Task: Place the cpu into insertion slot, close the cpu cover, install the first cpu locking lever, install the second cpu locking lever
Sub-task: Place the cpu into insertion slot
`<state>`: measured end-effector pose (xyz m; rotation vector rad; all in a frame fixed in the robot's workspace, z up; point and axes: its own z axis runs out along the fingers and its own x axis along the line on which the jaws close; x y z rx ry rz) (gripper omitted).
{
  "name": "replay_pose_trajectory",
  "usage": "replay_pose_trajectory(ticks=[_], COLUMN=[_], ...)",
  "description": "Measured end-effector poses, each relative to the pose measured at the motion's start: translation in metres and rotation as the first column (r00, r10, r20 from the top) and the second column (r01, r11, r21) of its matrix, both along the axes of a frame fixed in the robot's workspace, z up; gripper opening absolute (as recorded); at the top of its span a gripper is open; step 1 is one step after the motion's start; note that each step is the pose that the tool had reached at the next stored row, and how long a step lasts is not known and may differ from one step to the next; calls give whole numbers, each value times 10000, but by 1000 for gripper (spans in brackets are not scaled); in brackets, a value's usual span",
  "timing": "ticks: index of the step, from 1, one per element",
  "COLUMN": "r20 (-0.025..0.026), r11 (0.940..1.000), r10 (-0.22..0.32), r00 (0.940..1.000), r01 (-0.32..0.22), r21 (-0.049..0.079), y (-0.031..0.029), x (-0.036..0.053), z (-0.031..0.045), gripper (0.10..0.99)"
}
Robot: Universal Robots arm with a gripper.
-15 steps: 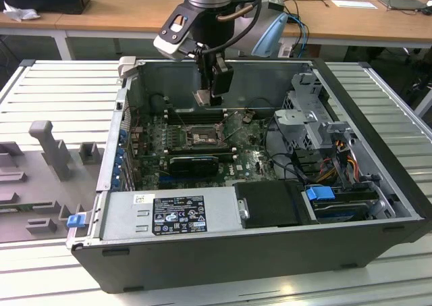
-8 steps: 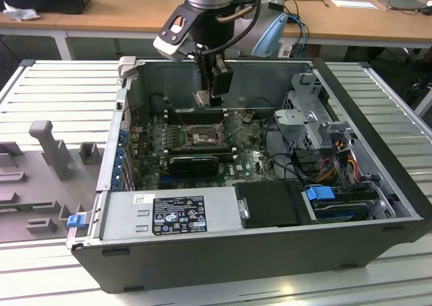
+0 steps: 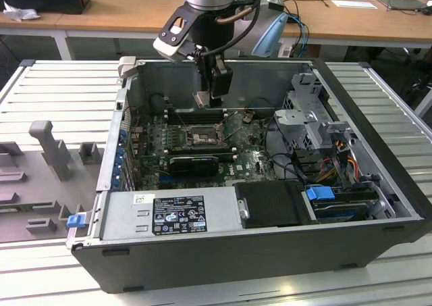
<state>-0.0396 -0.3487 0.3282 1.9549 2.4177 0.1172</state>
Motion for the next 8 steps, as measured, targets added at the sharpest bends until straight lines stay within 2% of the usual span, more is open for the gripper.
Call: replay_pose_trajectory(ticks=[8], r20=[-3], r11=[9998], r10=[-188], r00=[9998], r01=[188], r21=[-2], y=[1], x=[0], z=[-76], gripper=[525])
